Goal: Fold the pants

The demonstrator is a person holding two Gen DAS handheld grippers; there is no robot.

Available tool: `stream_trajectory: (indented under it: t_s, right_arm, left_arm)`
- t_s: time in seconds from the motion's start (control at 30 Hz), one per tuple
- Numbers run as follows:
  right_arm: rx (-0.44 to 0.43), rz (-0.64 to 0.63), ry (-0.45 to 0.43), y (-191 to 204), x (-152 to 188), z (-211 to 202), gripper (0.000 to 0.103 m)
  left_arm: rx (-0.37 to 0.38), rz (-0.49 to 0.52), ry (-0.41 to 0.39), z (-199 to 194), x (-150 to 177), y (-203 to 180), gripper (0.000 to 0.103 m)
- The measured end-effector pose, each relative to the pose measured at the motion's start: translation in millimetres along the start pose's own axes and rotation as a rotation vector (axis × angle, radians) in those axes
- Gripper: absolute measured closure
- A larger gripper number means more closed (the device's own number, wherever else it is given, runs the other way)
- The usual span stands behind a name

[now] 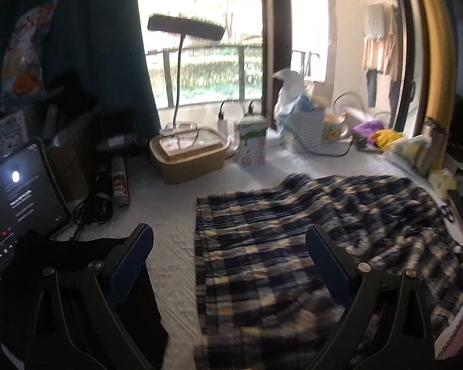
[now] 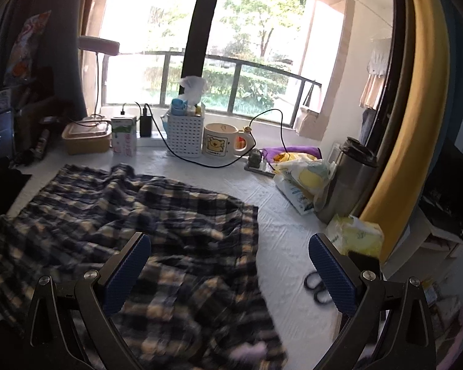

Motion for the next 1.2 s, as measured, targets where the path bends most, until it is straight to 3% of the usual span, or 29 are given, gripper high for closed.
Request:
stream_trajectory:
  t_s: [0.27,0.37,0.6,0.7,0.8,0.87,0.93,0.97,1.0,1.03,1.07,1.13,1.2]
  right_arm:
    - [-0.06,0.017,0.052,-23.3,-33.0,68.3,0.0]
    - [-0.113,0.018,0.109,-27.1,-41.3,103.7,0.0]
    - [-0.157,-0.054,0.192,-25.5,-51.0,165.7,0.001]
    - [-0.156,-0.074,0.208,-27.9,-54.3,182.0,0.02]
    - [-0.211,-0.093,0.269,-28.7,-51.0,200.6,0.021]
    - [-0.237,-0.105,0.317,-26.2,-45.5,212.3,0.021]
    - [-0.252,-0.115,0.357,-24.2,-39.5,221.7,0.021]
    - [-0.266,-0.118,0.373,-21.0,-38.0,226.5,0.022]
    - [-0.279,-0.113,0.38,-20.3,-36.1,229.4,0.029]
    - [-0.293,-0.102,0.386,-19.8,-34.6,232.1,0.04]
    - [-0.308,-0.095,0.382,-18.6,-34.4,232.7,0.046]
    - [-0.319,-0.1,0.367,-13.7,-37.0,230.7,0.092]
    - [-0.275,-0.128,0.337,-8.8,-42.5,227.1,0.099]
  left_arm:
    - [-0.001,-0.012,0.116,80.8,-21.1,16.2,0.005]
    - [0.013,-0.025,0.163,112.8,-24.1,19.9,0.006]
    - [0.043,-0.026,0.306,174.0,-21.7,24.9,0.018]
    - [0.041,-0.004,0.357,189.5,-17.0,23.0,0.019]
    - [0.034,0.032,0.353,191.8,-13.5,19.2,0.02]
    - [0.043,0.03,0.342,189.8,-13.4,18.4,0.031]
    - [0.053,0.049,0.324,186.1,-12.9,14.8,0.059]
    - [0.067,0.061,0.321,185.3,-13.0,10.7,0.068]
    - [0.069,0.08,0.318,183.4,-12.6,6.2,0.085]
    - [0.053,0.099,0.313,183.2,-12.7,3.0,0.095]
    - [0.039,0.117,0.307,182.1,-13.0,1.2,0.096]
    - [0.046,0.117,0.294,177.3,-14.2,2.0,0.099]
    - [0.042,0.1,0.277,172.3,-19.0,9.4,0.099]
Point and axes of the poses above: each gripper's, at about its wrist camera, not at the fingertips, and z roughly the way its jaws point, y to its left, x to its underside, the point moved 1 cm from there along z, roughly the way its jaws point, and after that the axes turned 1 degree about y, right-handed, at the moved point
